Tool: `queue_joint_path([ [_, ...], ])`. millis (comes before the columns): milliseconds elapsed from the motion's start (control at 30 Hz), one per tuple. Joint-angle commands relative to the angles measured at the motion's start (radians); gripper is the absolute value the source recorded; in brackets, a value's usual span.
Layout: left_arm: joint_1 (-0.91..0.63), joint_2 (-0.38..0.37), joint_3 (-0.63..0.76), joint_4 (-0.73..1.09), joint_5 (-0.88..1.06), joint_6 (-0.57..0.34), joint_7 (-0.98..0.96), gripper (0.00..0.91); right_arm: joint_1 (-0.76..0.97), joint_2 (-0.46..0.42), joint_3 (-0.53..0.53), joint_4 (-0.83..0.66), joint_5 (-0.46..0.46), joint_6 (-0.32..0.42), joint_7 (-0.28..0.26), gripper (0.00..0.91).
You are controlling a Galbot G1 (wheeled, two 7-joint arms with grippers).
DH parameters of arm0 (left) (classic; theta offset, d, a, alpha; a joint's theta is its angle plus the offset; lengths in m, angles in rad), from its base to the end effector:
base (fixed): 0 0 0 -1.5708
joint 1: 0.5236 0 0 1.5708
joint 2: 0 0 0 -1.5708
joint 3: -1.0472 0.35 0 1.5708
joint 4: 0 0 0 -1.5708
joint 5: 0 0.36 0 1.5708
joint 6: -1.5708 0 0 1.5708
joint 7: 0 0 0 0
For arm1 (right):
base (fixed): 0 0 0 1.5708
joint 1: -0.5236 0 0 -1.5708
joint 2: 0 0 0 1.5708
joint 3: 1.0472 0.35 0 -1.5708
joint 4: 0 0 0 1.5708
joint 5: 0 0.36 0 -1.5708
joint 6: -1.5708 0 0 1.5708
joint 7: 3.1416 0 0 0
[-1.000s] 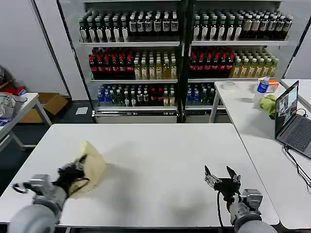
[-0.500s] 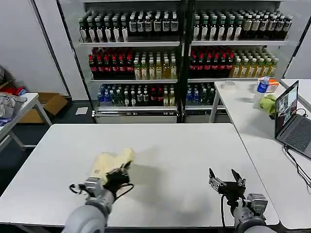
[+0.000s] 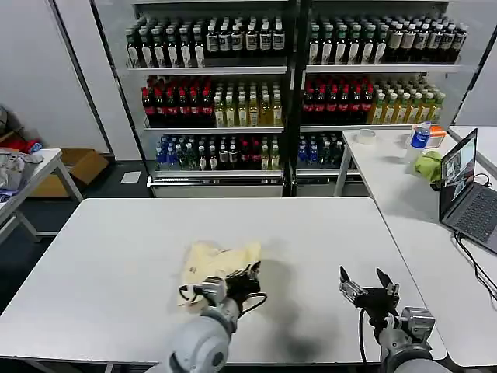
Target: Fold and organize the clothes.
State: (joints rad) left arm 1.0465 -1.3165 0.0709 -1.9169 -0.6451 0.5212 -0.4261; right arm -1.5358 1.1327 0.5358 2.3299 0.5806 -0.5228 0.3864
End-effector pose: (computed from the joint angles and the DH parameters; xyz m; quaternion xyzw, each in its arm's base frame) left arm 0.2807 -0.1263 -0.2681 -0.1835 -0.9495 0.0908 0.2377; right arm 0.1878 -0.0462 -0.2031 -0.0125 -0.9846 -0.0283 0.1721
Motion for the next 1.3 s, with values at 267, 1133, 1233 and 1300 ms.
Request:
queue_joint_path([
  [267, -0.057, -0.113, 0.037, 0.074, -0.125, -0.124, 0.092, 0.907, 0.043, -0.030, 0.007, -0.018, 0.018, 0.000, -0.011, 0.907],
  [1133, 0.405, 0.130, -0.613, -0.290, 0.202, -0.195, 0.186, 0.907, 0.131, -0.002, -0.137, -0.077, -0.133, 0.182, -0.044, 0.907],
  [1233, 0.412, 0.129, -0.623, -0.297, 0.202, -0.197, 0.189, 0.907, 0.115, 0.010, -0.124, -0.069, -0.154, 0.182, -0.052, 0.907],
  [1300, 0.417, 0.128, -0.629, -0.309, 0.201, -0.197, 0.192, 0.907, 0.106, 0.019, -0.121, -0.067, -0.174, 0.184, -0.057, 0.907],
])
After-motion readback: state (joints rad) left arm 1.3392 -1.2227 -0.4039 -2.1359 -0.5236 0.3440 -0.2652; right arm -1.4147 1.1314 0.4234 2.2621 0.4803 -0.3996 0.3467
